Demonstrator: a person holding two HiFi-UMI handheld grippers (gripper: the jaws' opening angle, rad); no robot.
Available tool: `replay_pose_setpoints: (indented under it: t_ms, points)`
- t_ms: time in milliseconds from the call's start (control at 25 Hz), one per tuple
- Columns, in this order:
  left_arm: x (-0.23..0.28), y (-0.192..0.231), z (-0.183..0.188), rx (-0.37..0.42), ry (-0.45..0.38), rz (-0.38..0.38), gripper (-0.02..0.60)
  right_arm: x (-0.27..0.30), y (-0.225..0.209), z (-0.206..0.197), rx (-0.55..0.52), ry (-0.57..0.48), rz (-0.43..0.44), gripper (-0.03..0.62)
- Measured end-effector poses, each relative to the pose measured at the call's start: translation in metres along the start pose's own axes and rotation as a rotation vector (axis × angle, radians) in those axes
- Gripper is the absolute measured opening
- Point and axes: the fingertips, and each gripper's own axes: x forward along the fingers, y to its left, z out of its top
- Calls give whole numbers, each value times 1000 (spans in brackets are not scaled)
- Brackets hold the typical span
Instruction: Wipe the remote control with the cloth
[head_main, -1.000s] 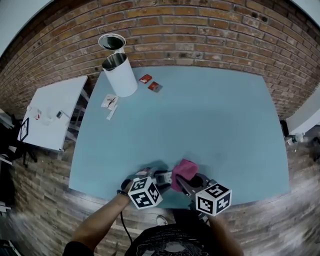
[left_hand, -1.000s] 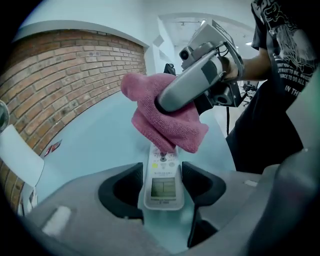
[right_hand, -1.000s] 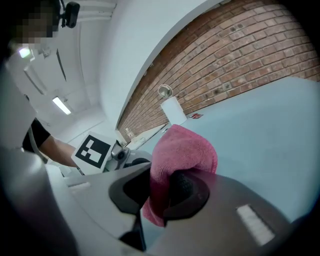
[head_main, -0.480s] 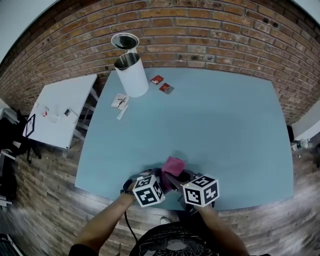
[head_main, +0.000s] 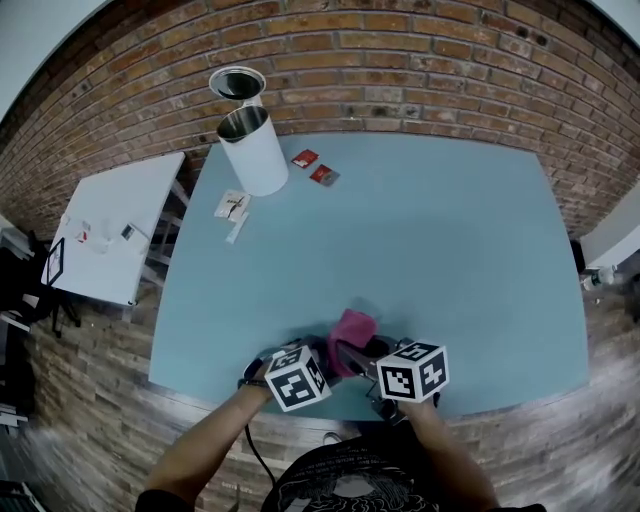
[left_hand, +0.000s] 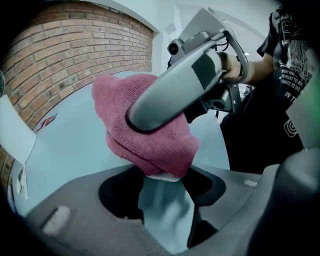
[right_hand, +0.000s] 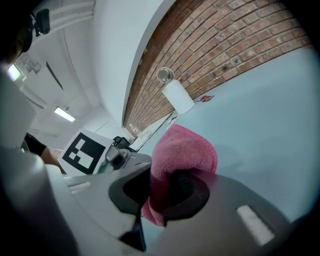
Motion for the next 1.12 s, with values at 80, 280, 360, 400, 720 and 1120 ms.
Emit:
replay_pose_setpoints:
  t_ms: [80,280,360,400,720,1120]
  points:
    - [0,0,0,-2,9,0,252,-4,-2,0,12,-6,-2,64]
    - [0,0,0,-8,14,-1,250,-15,-11,-1,53,-32,-12,63]
    - [0,0,-1,-11,15,0,249,-20,-15,0,72,-44,-19,63]
    - [0,0,-1,-13,16,0,249,-22,-17,0,81,-51,-21,63]
    - [0,1,-2,-19,22,-2,241,-42,-25,0,125,-89,-36,63]
    - [0,3,-3,-22,33,2,241,-67,-41,0,163,-132,-83,63]
